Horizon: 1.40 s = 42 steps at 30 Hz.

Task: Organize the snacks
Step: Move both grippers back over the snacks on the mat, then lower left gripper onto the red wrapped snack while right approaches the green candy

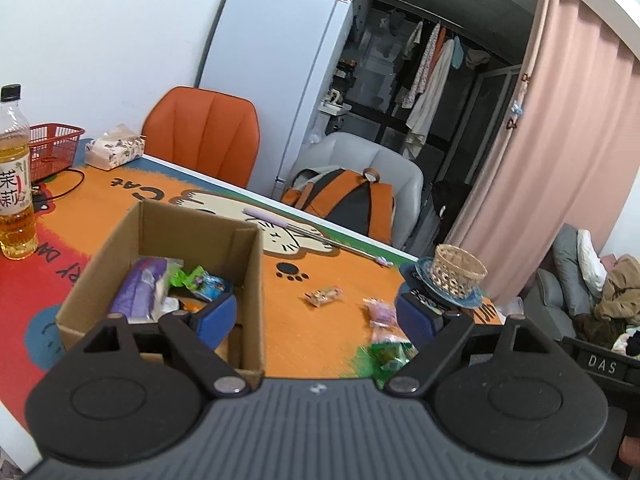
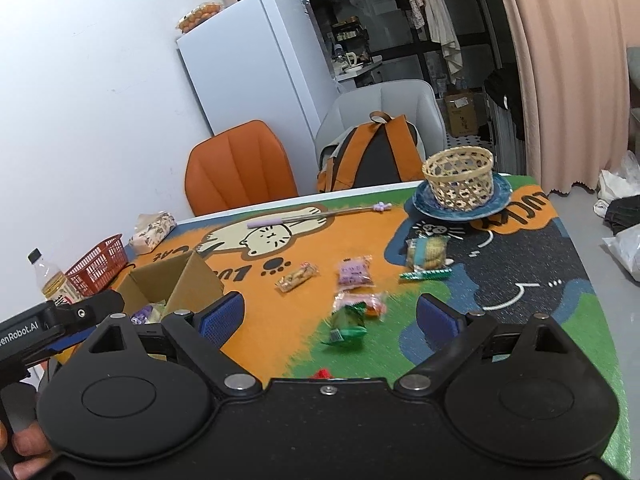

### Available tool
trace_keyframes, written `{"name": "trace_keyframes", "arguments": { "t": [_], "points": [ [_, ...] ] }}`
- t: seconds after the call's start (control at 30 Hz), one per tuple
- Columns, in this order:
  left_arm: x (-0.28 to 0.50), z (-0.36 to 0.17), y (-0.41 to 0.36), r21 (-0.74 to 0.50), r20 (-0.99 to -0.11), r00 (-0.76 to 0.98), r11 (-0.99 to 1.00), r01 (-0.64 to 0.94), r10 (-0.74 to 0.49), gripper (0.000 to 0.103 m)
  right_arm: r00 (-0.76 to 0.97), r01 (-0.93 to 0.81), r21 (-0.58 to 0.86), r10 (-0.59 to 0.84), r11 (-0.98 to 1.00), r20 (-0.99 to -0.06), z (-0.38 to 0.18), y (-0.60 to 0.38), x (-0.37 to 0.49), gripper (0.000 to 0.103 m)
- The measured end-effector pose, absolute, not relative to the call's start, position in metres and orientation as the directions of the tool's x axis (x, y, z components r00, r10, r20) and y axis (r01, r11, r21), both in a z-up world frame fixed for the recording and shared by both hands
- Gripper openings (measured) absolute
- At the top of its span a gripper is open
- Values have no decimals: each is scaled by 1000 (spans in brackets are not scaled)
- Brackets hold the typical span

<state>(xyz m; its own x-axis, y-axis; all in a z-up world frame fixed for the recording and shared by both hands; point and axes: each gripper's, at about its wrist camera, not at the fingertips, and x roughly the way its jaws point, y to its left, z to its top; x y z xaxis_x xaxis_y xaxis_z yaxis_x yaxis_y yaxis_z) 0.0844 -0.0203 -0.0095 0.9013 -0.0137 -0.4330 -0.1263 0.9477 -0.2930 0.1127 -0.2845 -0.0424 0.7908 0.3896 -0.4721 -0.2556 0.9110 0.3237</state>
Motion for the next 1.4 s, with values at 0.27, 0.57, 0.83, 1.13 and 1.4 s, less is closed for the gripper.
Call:
{"name": "trace_keyframes", "arguments": {
  "t": [0.27,0.57,0.83,1.13,1.4],
  "points": [
    [80,-13,-43,-280,-442,895,957,-72,-62,85,790,-247,354,399,902,-465,-42,-298,105,93],
    [72,-14,-60,-272,-434,894,962,-10,-113,84,810,-250,357,396,900,-433,-32,-309,93,93],
    [81,-31,-71,-268,-460,877,963,14,-141,78,797,-248,363,402,898,-451,-44,-312,96,93],
    [105,-64,-79,-272,-520,839,962,15,-160,72,762,-245,396,429,885,-485,-70,-314,116,91],
    [127,-92,-81,-279,-564,810,960,-3,-161,66,746,-236,399,428,886,-510,-87,-314,134,89]
  ]
}}
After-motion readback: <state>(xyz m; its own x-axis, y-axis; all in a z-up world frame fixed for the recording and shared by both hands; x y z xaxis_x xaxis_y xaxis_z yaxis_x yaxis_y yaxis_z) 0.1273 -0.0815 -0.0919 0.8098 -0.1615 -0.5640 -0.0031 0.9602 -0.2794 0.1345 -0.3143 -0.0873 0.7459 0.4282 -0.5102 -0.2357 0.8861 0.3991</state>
